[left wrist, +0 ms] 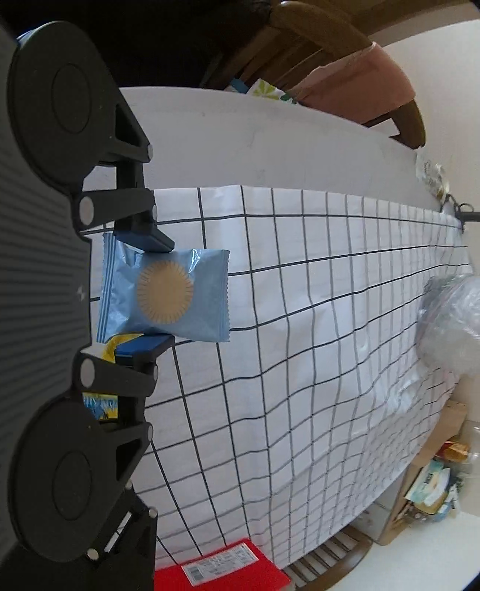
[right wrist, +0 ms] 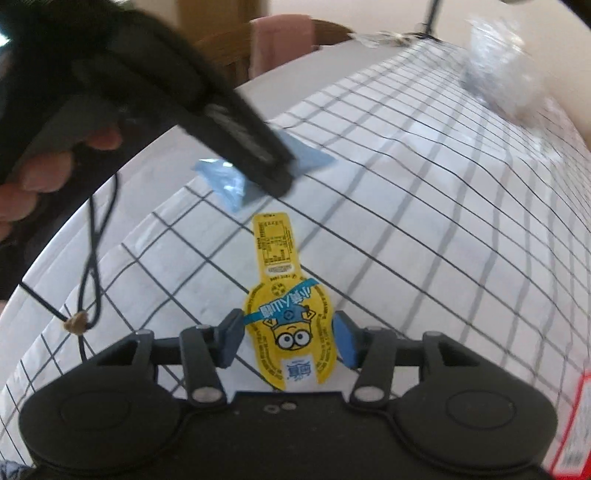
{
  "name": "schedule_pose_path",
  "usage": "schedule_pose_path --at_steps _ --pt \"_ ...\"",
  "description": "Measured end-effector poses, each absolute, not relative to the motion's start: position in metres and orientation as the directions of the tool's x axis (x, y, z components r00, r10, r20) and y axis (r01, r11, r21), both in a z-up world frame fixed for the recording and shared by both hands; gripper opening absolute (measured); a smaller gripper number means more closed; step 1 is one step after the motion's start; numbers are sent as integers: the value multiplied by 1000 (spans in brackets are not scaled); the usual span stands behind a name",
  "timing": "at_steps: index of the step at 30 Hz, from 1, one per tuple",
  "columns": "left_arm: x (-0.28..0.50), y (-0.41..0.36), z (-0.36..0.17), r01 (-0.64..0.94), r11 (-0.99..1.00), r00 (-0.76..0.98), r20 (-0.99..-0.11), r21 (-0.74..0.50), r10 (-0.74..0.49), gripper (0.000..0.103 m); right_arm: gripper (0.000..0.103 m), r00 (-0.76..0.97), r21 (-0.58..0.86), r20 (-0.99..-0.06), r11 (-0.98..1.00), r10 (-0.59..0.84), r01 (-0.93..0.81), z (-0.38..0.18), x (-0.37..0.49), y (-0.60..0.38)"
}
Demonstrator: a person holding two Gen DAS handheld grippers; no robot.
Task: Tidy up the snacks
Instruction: 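Carry the blue cookie packet and yellow wrapper over the red box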
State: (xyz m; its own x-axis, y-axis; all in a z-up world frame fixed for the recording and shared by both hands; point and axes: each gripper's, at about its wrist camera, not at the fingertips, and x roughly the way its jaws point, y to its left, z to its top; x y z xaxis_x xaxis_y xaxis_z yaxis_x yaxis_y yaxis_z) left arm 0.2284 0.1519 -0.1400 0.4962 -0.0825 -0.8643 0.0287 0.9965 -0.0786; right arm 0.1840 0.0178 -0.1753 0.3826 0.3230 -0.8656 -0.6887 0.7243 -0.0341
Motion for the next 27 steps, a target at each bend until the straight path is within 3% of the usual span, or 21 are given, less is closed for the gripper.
schedule_pose_path --at_steps 15,27 --pt "179 107 -64 31 993 606 -788 -115 -110 47 51 525 3 -808 893 267 -451 -98 147 -84" --pt "137 22 -5 96 988 656 -739 -119 -153 47 51 617 58 -739 938 269 -341 -35 116 -175"
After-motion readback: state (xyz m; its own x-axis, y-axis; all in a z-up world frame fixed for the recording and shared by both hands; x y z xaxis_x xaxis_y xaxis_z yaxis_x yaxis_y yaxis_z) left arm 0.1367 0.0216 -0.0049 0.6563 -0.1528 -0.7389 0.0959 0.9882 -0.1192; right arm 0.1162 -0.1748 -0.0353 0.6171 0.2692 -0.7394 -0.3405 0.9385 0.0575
